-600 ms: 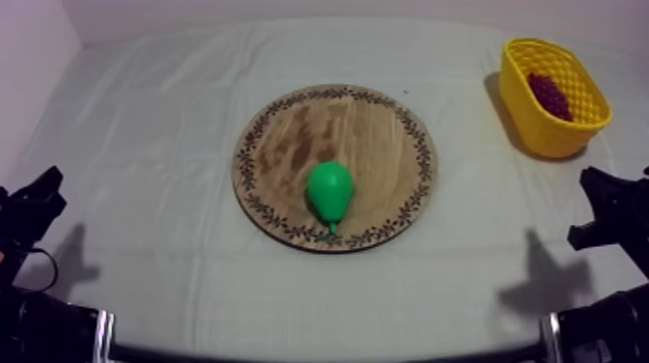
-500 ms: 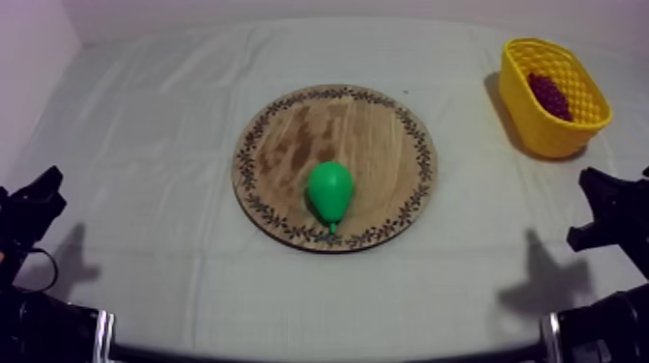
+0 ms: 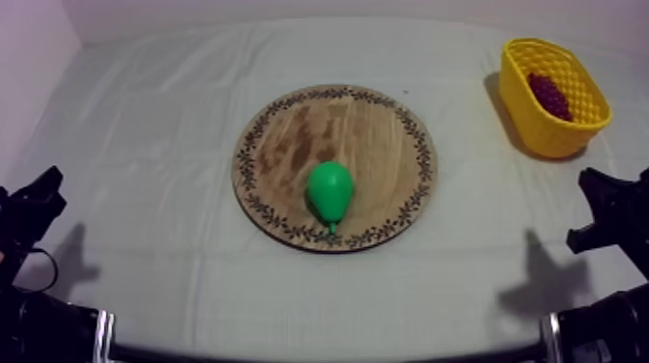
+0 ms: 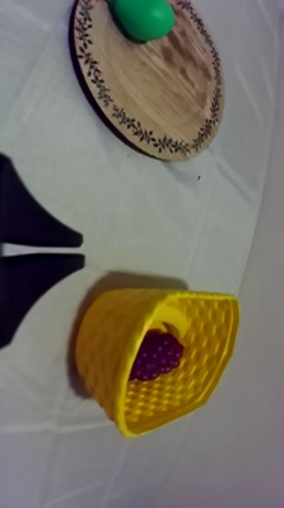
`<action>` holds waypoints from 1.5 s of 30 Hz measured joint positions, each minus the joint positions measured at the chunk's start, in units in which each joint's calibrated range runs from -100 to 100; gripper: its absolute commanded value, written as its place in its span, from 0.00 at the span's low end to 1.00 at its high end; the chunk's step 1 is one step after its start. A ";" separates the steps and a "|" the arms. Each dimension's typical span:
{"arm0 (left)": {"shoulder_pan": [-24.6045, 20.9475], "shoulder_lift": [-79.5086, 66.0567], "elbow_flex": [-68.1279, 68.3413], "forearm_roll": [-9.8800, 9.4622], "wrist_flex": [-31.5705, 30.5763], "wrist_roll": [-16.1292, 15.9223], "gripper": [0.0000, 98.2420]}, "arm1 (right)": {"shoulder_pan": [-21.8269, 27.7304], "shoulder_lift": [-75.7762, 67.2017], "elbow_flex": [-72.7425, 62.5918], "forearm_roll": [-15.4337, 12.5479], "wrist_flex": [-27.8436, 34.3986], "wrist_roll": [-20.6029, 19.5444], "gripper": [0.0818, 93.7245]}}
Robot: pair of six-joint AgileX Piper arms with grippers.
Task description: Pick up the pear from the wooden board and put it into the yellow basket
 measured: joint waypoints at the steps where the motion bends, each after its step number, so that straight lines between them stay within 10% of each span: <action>1: 0.00 0.00 0.00 0.00 0.00 0.00 0.00 | -0.05 0.00 -0.17 -0.06 0.00 0.48 0.00; 17: 0.00 0.00 0.00 0.00 0.00 -0.01 0.00 | -6.31 20.23 -24.97 -2.60 6.11 7.12 0.00; 45: 0.00 0.00 0.00 0.00 0.00 -0.01 0.00 | -31.13 80.54 -97.65 8.24 56.84 -18.41 0.00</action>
